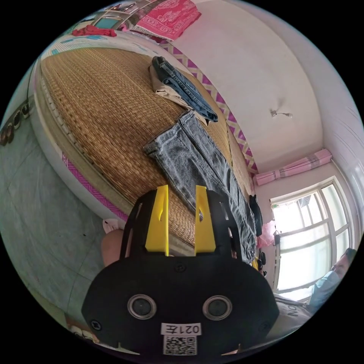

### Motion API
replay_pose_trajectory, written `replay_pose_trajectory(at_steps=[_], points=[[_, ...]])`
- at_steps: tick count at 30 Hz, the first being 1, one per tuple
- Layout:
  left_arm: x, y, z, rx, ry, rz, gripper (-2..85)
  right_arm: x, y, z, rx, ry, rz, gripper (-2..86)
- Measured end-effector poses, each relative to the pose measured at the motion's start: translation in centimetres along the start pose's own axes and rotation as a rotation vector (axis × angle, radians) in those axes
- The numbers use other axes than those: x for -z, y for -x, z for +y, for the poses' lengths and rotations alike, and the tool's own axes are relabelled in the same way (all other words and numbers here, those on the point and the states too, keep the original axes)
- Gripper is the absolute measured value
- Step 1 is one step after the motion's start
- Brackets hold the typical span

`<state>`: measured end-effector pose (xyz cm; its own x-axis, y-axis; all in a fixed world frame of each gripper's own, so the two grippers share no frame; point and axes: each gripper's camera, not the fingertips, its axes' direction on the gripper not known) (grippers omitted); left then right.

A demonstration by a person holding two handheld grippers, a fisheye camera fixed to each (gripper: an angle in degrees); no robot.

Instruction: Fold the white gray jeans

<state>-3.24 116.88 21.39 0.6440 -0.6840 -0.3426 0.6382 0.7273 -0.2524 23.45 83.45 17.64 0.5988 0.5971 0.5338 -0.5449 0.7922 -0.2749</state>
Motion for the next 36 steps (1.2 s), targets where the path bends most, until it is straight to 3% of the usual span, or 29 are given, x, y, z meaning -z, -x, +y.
replay_pose_trajectory(at_steps=[8,14,21,28,36], points=[[-2.1,-1.1,-7.0,0.035,-0.008,-0.088,10.1,-2.6,-0.6,-1.7,0.027,0.009,0.005,7.8],[-3.4,-0.6,-11.0,0.007,-0.021,-0.063,-0.3,-3.5,-1.6,-3.7,0.028,0.026,-0.039,3.7],[-1.7,-8.2,-18.8,-0.205,-0.016,-0.074,-1.0,-3.1,1.7,-8.6,0.104,0.073,-0.107,0.4],[-7.0,-21.2,-34.4,-0.461,0.190,-0.273,-1.0,-8.1,9.6,-20.4,0.166,0.174,-0.248,-0.3],[-24.2,-25.9,-55.9,-0.368,0.484,-0.393,-1.0,-22.2,13.6,-36.2,0.130,0.251,-0.076,1.3]])
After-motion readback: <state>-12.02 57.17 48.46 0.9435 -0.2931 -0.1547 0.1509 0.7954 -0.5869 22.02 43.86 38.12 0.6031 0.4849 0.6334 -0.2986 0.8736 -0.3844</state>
